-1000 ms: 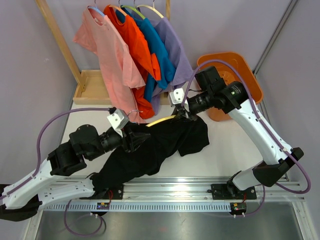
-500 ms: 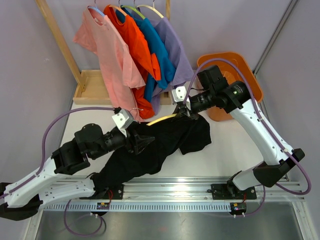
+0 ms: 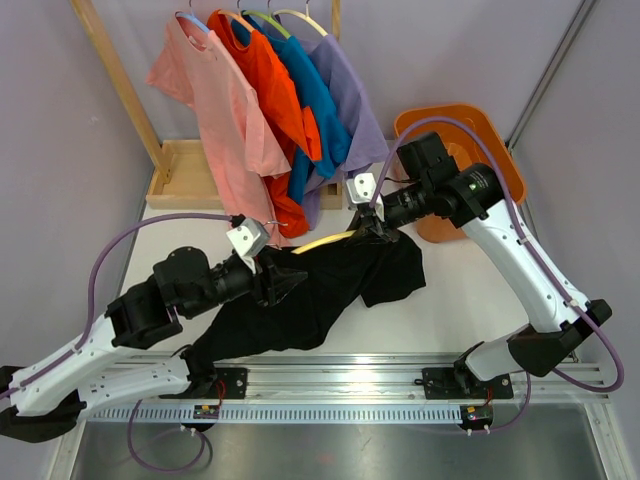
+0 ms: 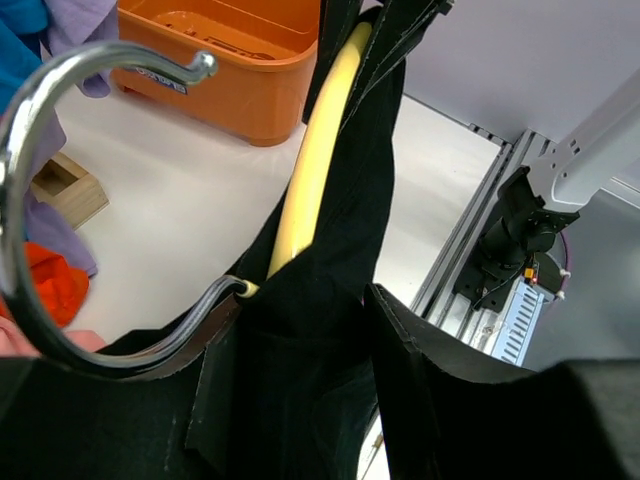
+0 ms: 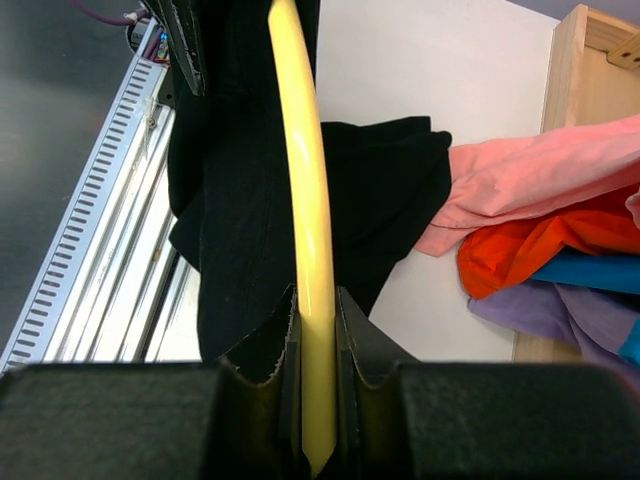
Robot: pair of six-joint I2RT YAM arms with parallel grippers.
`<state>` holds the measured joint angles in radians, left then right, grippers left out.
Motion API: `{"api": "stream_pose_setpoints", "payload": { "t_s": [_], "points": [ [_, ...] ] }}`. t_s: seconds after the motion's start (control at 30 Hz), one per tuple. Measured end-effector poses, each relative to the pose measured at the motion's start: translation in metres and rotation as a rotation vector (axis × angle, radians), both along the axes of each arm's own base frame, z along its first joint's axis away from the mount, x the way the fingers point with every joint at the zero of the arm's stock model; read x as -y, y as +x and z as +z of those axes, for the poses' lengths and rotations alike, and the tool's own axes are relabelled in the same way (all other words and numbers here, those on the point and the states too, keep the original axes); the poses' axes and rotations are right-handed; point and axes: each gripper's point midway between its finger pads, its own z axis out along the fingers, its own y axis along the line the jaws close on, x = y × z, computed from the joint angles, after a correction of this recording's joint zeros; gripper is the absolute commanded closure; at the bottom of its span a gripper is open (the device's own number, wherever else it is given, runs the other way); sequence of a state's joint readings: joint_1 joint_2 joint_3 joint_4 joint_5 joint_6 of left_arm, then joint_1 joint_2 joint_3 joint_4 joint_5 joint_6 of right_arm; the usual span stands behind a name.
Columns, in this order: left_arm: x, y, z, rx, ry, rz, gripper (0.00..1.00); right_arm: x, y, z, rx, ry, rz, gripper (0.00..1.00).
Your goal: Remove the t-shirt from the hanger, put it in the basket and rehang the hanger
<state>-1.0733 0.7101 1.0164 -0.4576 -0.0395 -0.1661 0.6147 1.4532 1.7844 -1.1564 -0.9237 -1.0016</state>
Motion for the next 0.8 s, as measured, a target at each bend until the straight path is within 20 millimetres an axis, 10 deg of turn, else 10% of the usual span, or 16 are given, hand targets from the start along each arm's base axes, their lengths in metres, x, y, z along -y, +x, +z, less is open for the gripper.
{"api": "stream_pose_setpoints", "payload": {
  "t_s": [0.2,0.23,0.27,0.4,0.8],
  "points": [
    [-0.002,0.001,-0.003,-0.005,0.016,0.013,1.0,0.0,-0.001,-0.006,-0.03,0.001,-0.014,1.0],
    [-0.003,0.002,-0.004,-0.005,0.021,0.016,0.9,0.0,-0.001,-0.006,-0.034,0.001,-0.016,1.0],
    [-0.003,0.002,-0.004,-0.005,0.025,0.02,0.58,-0.001,-0.001,-0.007,-0.04,0.001,-0.018,1.0],
    [-0.006,0.003,-0.001,0.003,0.04,0.028,0.25,-0.002,0.001,-0.005,-0.035,0.012,-0.021,1.0],
    [-0.023,0.004,0.0,-0.029,0.095,0.075,0.08,-0.003,0.004,0.001,-0.023,0.044,-0.01,1.0]
  ]
}}
